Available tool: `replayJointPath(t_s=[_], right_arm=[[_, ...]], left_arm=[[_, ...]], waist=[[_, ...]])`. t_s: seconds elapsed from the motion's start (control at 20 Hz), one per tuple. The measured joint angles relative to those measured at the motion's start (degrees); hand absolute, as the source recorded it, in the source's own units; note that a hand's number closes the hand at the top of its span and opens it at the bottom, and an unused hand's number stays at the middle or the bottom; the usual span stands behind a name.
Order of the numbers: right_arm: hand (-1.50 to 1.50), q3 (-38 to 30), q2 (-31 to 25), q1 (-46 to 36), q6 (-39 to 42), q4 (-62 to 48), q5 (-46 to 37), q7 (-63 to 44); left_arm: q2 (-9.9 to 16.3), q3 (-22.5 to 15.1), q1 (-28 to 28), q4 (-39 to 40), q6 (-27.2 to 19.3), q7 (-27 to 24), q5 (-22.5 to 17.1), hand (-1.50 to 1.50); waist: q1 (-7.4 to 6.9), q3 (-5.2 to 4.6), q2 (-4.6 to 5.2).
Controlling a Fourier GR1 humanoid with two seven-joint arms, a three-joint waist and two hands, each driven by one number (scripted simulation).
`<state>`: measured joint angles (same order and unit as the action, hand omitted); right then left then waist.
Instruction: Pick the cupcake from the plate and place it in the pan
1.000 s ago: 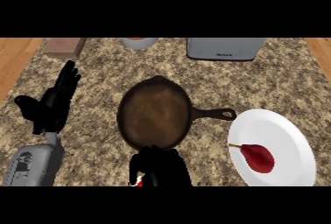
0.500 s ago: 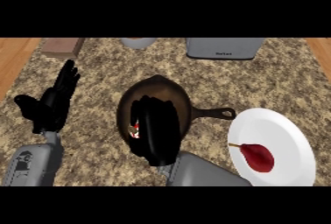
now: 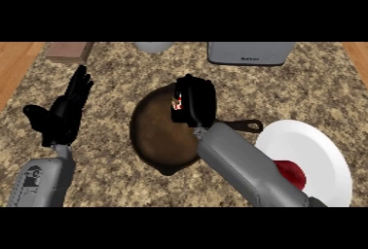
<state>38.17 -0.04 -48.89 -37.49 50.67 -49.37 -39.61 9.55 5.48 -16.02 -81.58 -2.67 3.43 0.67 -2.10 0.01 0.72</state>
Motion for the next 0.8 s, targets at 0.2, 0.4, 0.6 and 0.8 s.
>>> replayJointPath(t_s=[0.2,0.4,0.6,0.8], right_arm=[[1.5,-2.11,0.01,-1.51,-4.65,-8.15,6.82,6.93],[-1.5,-4.91,0.03,-0.55,-2.28,-10.88,16.9,13.24],[-1.5,-7.64,0.04,0.19,3.27,-12.26,27.22,20.21],[-1.5,-8.36,0.05,0.01,3.58,-16.6,33.51,28.87]], left_arm=[[-0.02,-0.34,0.01,-0.62,0.61,0.16,-0.21,0.0],[-0.46,-0.92,-0.8,-1.33,0.32,1.18,0.02,0.0],[-0.74,-1.47,-1.28,-1.5,0.32,1.59,0.28,0.0],[-0.77,-1.54,-1.02,-1.81,0.34,1.53,0.41,0.0]], waist=[[-1.02,0.04,0.27],[-1.89,0.1,0.59],[-2.47,0.14,0.8],[-2.5,0.12,0.69]])
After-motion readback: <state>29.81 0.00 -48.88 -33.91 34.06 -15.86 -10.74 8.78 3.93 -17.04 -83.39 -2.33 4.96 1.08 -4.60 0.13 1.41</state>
